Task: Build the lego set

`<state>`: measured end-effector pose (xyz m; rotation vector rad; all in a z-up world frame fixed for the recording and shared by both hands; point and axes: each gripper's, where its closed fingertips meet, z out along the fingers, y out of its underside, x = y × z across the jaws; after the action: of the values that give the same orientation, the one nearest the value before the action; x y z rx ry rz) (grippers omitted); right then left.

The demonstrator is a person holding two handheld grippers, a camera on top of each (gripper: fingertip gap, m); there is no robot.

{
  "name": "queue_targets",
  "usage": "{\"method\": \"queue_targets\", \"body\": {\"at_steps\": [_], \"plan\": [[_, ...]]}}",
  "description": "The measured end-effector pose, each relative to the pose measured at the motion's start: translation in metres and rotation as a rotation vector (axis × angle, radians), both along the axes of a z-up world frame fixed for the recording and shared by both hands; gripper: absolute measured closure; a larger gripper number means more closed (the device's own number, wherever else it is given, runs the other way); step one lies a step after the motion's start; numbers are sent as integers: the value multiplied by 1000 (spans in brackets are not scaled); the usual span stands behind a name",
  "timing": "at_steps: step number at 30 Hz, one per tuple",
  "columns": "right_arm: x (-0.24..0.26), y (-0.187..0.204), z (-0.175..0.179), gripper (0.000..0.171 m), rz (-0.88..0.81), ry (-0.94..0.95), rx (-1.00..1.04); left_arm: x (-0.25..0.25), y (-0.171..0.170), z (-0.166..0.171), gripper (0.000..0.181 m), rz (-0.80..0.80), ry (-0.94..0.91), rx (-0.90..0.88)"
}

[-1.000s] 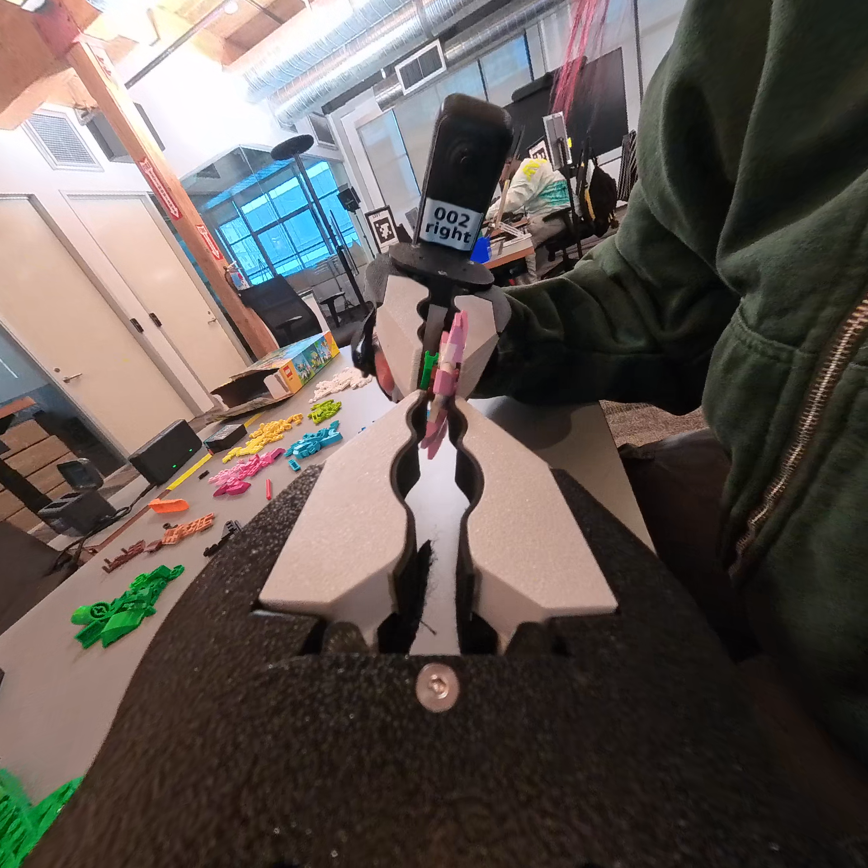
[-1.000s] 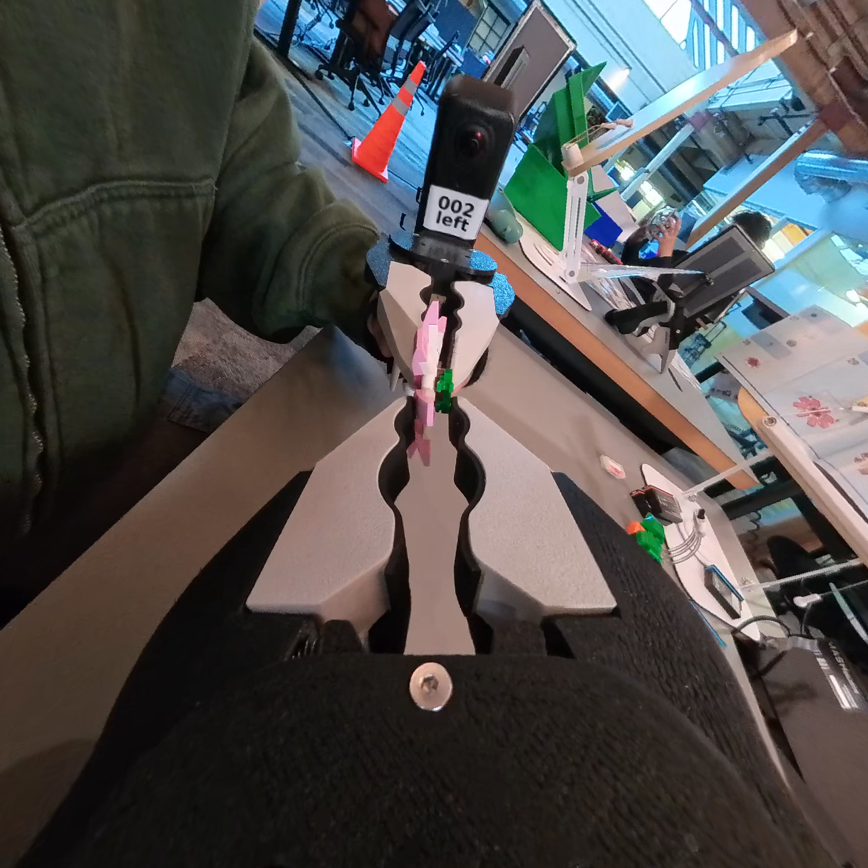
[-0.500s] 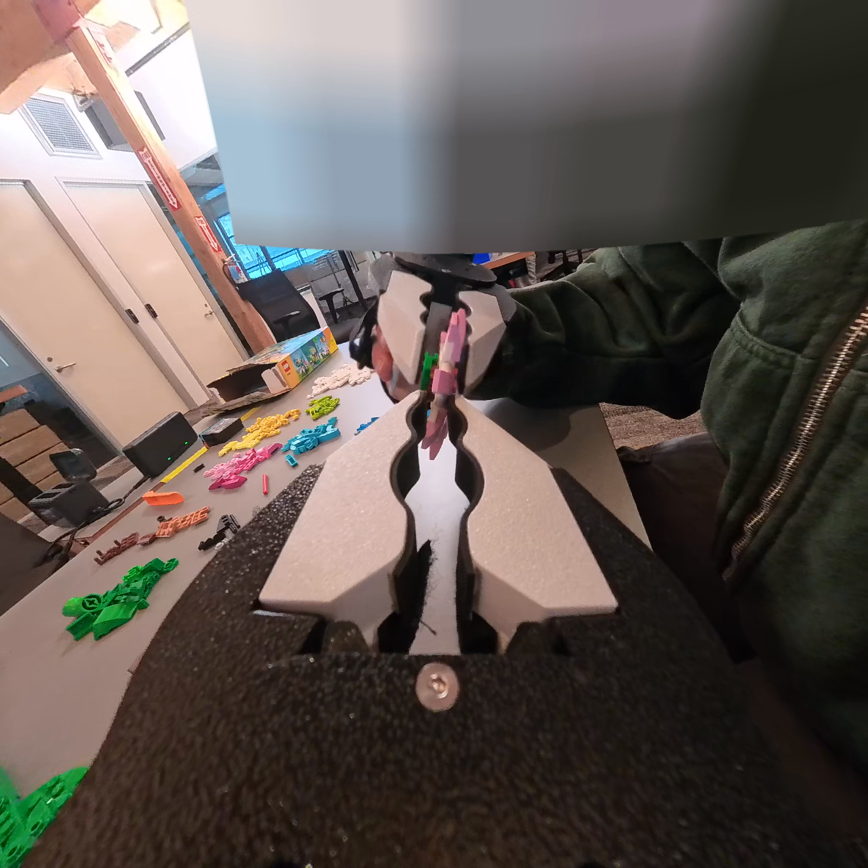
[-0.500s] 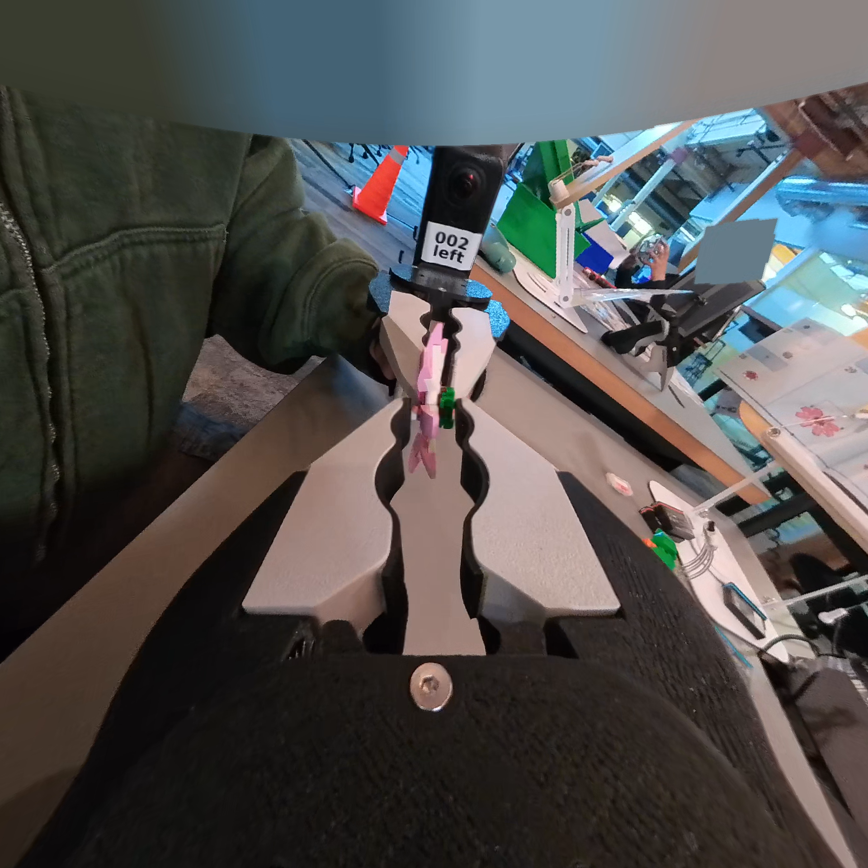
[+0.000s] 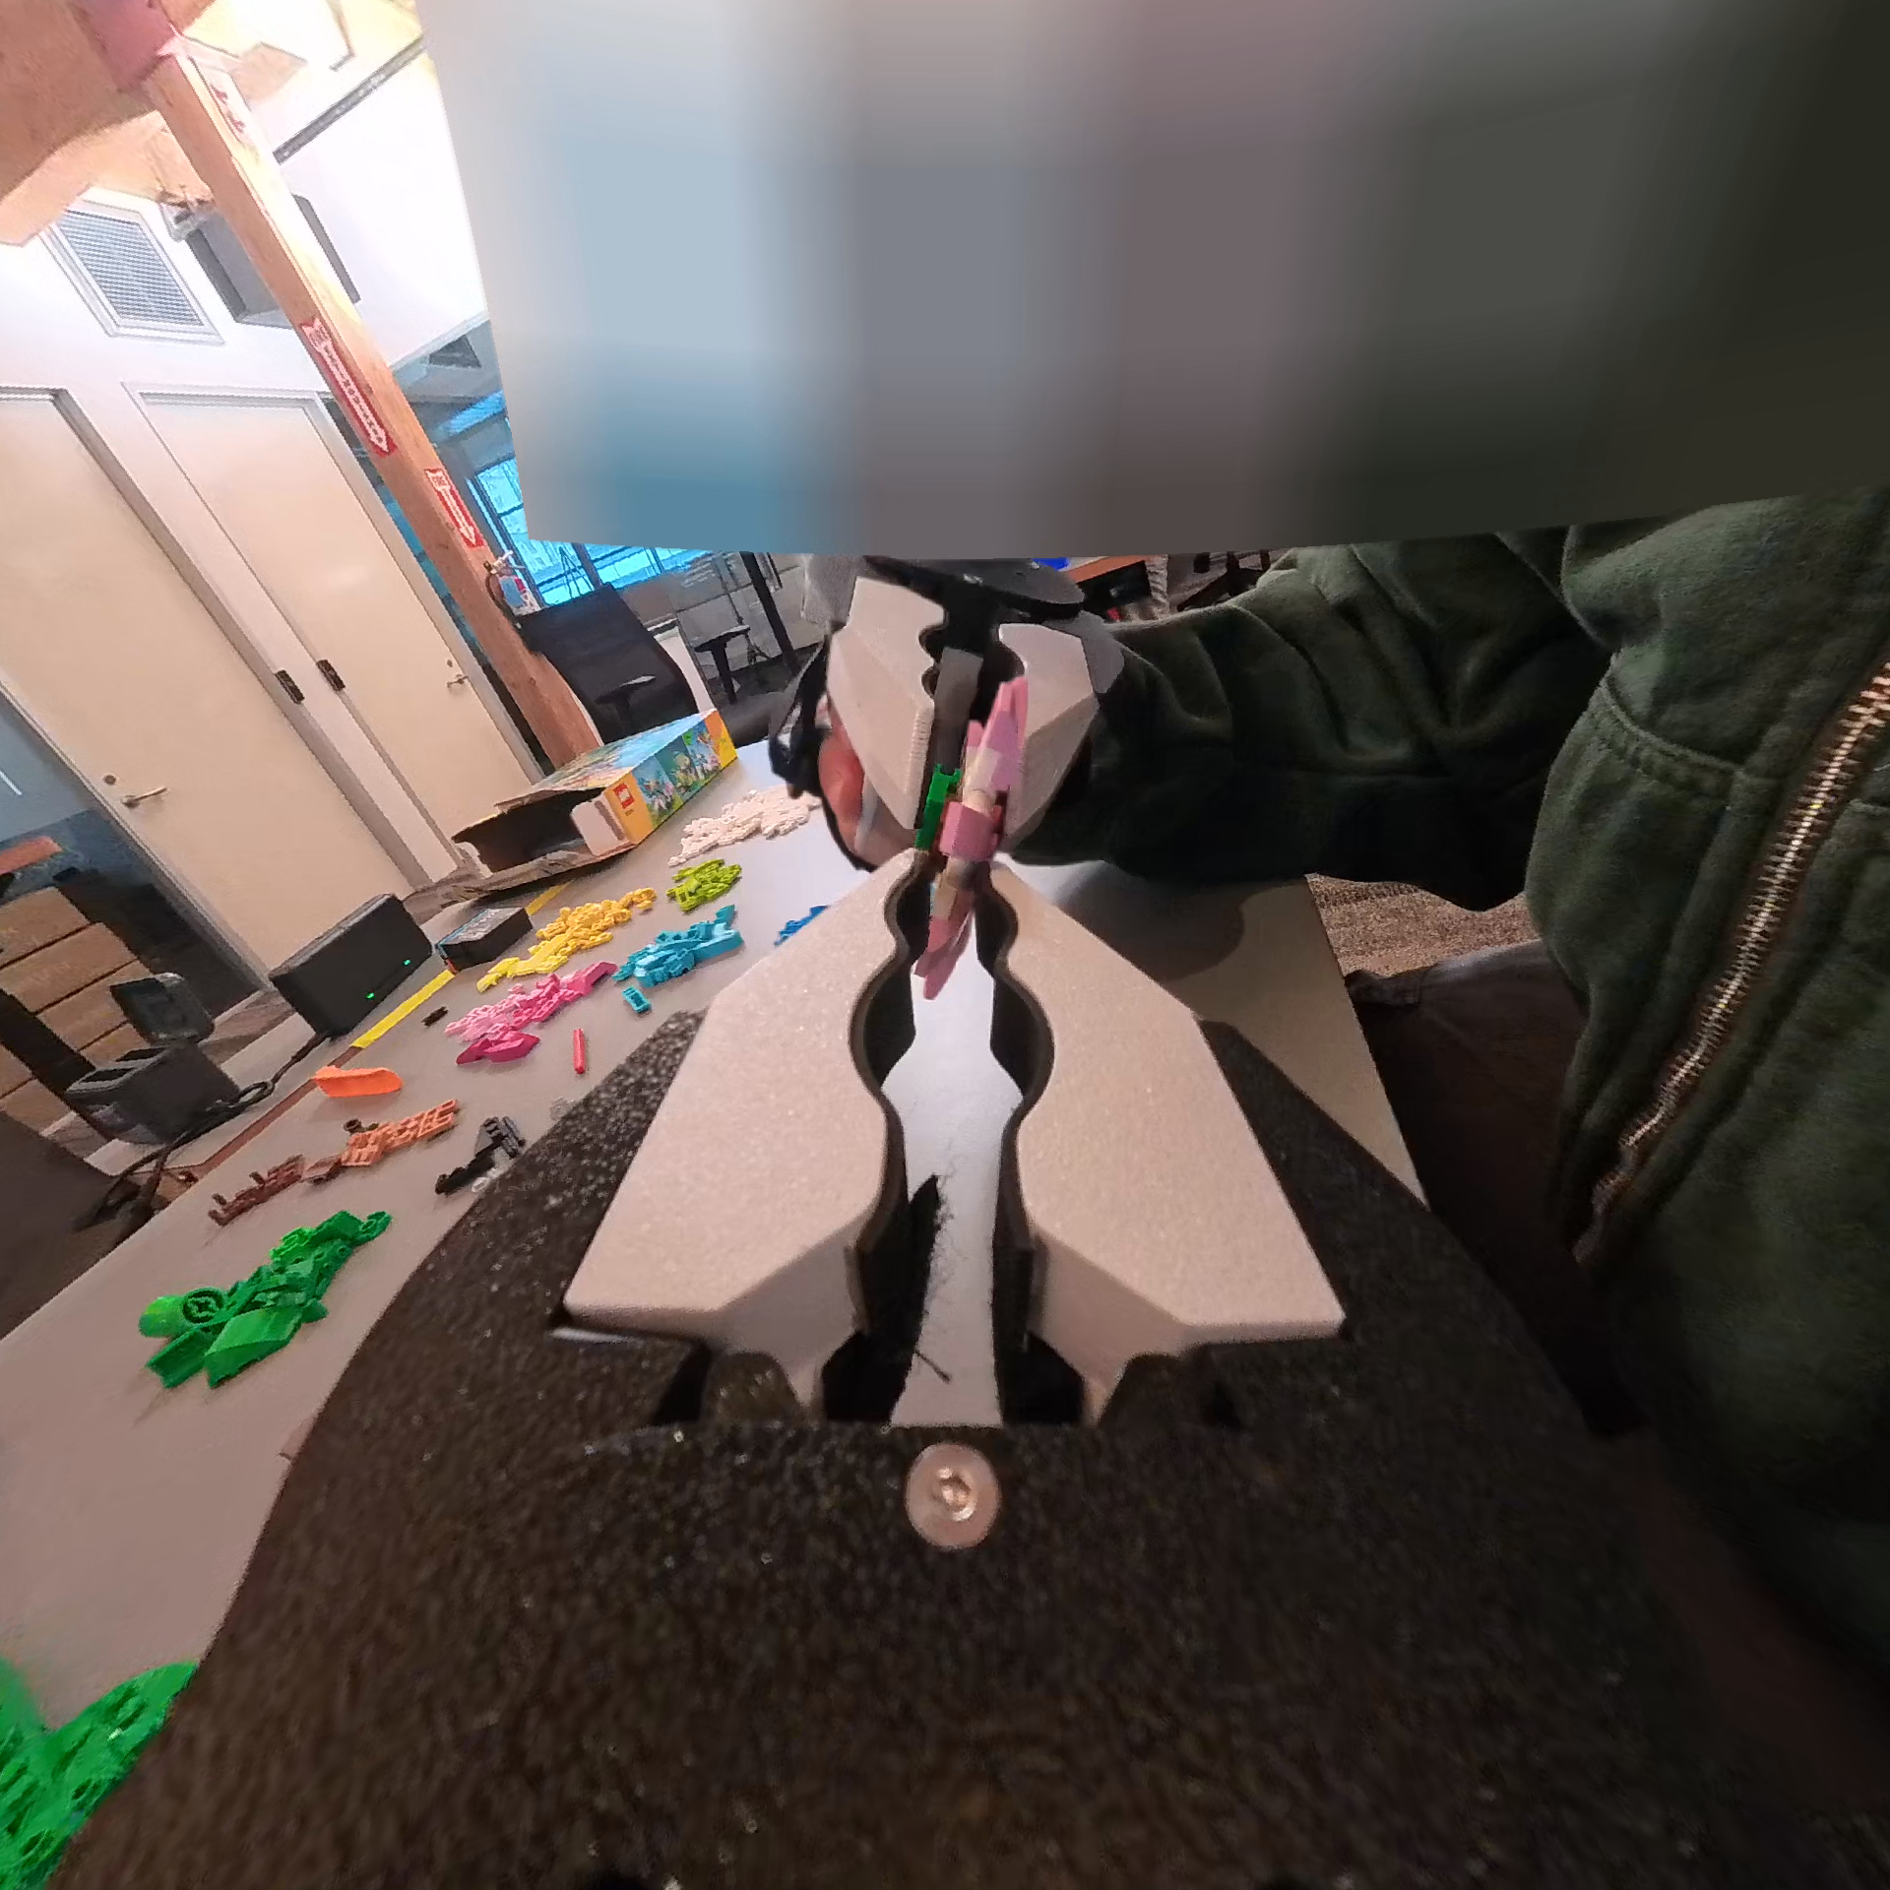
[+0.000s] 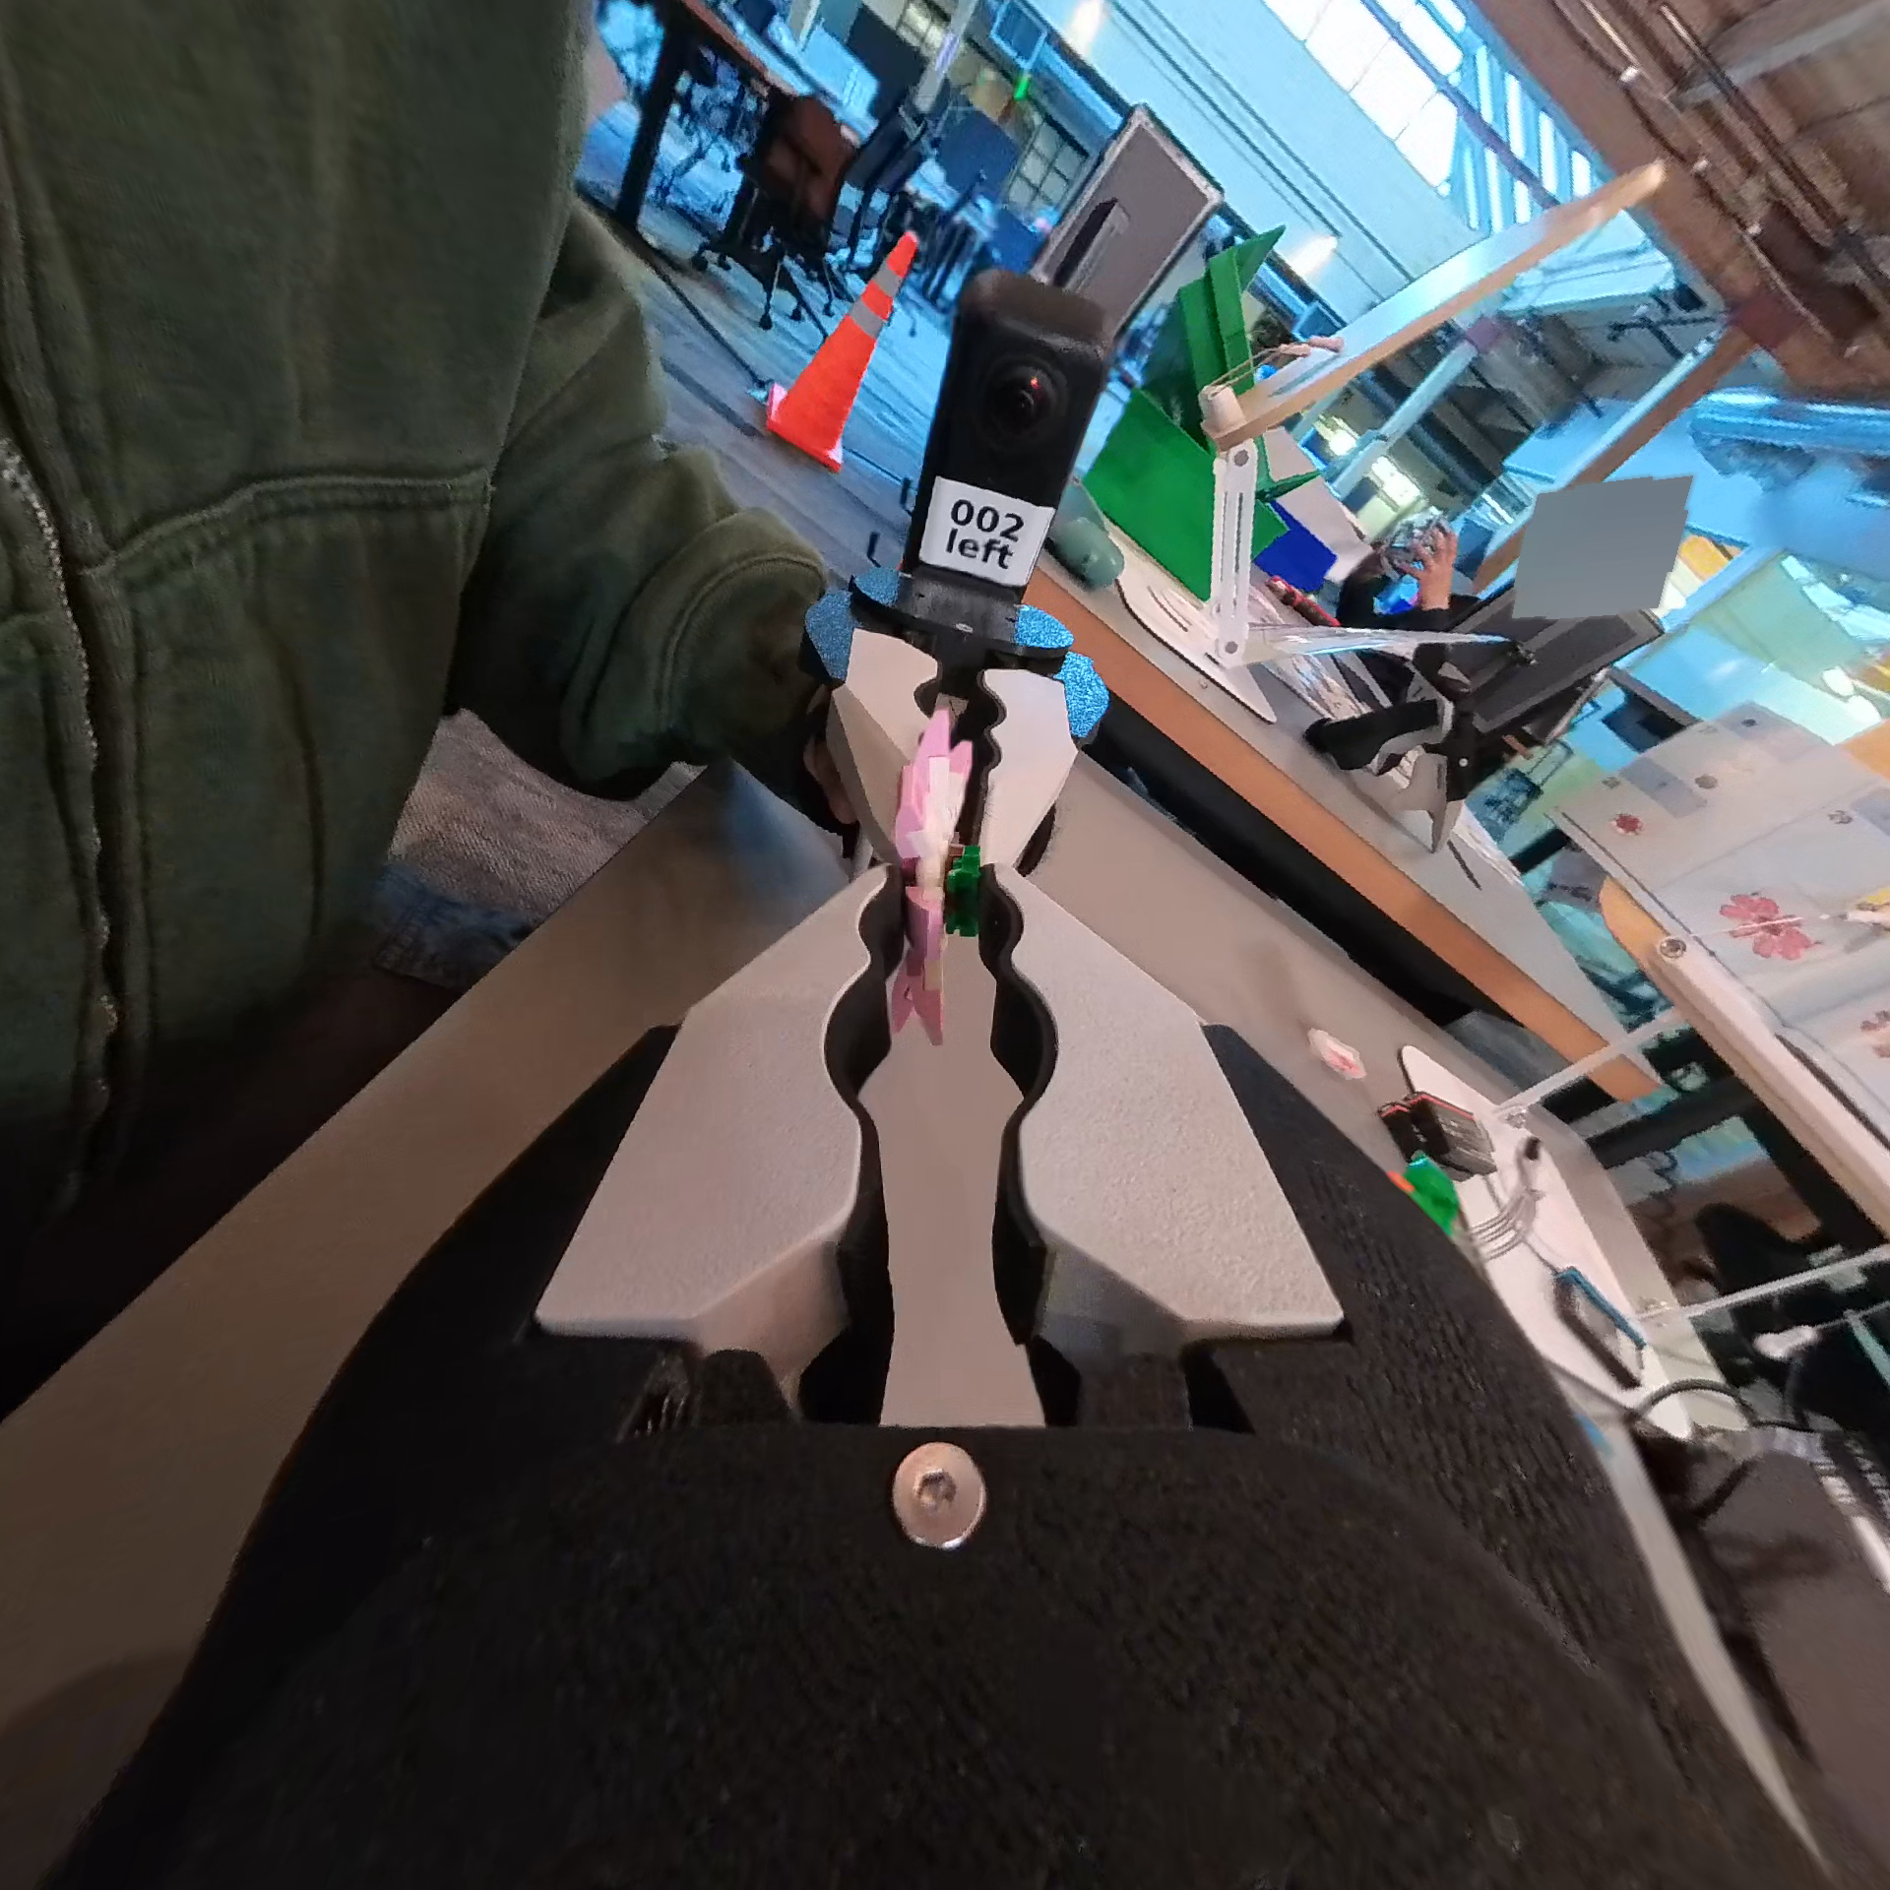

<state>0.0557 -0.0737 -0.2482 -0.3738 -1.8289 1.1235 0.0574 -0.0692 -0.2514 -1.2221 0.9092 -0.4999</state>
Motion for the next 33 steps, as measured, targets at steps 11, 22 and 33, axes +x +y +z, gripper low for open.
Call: {"method": "queue_targets", "body": {"at_steps": [11,22,33], "plan": [[4,7,22,134,4,67,-148,-22,-13,38,176,-113,-321,0],[1,-6,29,137,30,67,-229,-8,-13,31,176,-128,-255,-1],[4,-12,26,158,45,75,-188,2,-13,24,176,-138,-201,-3]]}}
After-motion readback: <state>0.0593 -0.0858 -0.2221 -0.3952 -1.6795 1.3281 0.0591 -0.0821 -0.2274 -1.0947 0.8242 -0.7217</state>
